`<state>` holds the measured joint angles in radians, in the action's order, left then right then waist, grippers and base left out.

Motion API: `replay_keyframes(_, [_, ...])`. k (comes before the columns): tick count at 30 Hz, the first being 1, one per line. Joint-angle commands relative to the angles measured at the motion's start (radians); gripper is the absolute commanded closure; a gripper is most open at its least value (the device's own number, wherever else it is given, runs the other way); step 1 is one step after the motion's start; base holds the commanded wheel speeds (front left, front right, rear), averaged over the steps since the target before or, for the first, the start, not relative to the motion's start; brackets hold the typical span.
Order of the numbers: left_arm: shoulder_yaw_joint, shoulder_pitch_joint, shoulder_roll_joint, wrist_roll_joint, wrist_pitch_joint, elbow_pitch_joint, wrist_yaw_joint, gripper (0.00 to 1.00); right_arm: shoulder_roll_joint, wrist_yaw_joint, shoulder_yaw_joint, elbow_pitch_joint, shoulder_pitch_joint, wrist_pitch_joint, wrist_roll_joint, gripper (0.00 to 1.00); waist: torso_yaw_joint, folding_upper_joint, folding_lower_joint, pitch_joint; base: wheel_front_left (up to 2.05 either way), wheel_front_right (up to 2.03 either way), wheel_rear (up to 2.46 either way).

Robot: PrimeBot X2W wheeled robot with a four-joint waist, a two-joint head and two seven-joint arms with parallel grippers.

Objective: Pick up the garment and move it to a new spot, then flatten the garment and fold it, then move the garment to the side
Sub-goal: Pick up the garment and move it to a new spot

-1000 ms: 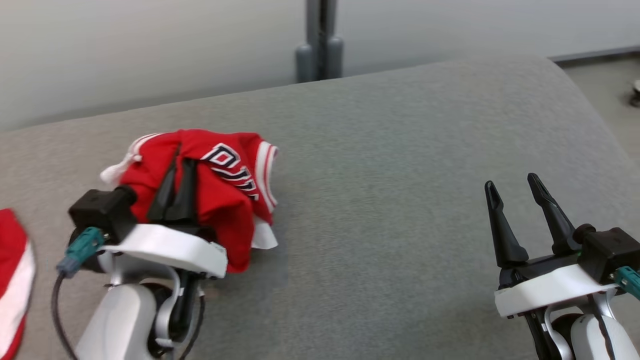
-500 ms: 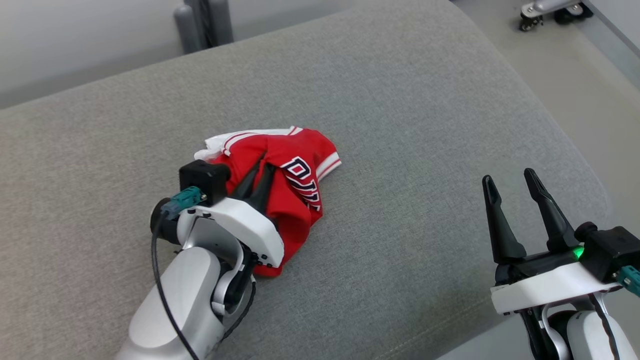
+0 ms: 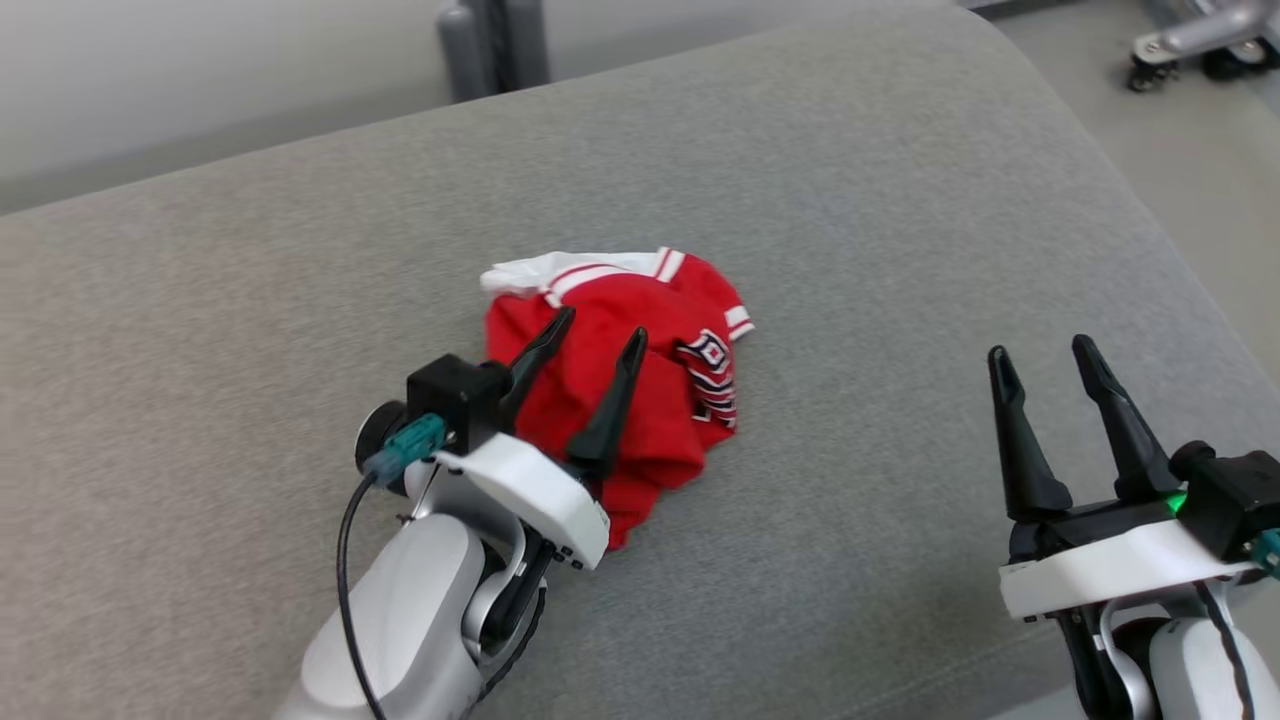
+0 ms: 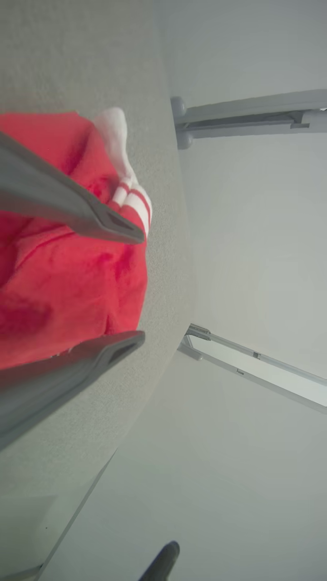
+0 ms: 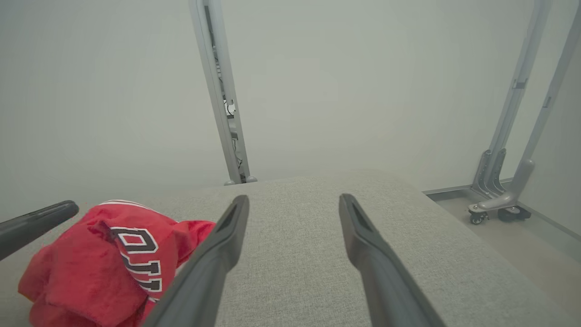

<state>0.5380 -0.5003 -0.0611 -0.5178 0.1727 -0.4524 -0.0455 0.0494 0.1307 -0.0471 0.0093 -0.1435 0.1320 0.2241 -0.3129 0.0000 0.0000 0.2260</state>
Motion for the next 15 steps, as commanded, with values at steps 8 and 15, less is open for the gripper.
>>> replay_keyframes(8, [-0.107, 0.13, -0.092, -0.019, 0.053, 0.154, 0.098, 0.0, 0.004, 0.0, 0.042, -0.021, 0.018, -0.017, -0.025, 0.0, 0.163, 0.0, 0.0, -0.061, 0.0, 0.0, 0.0])
replay_keyframes(15, [-0.237, 0.242, -0.183, -0.038, 0.072, 0.259, 0.194, 0.0, 0.004, 0.0, 0.052, -0.033, 0.037, -0.043, -0.044, 0.0, 0.243, 0.0, 0.0, -0.104, 0.0, 0.0, 0.0])
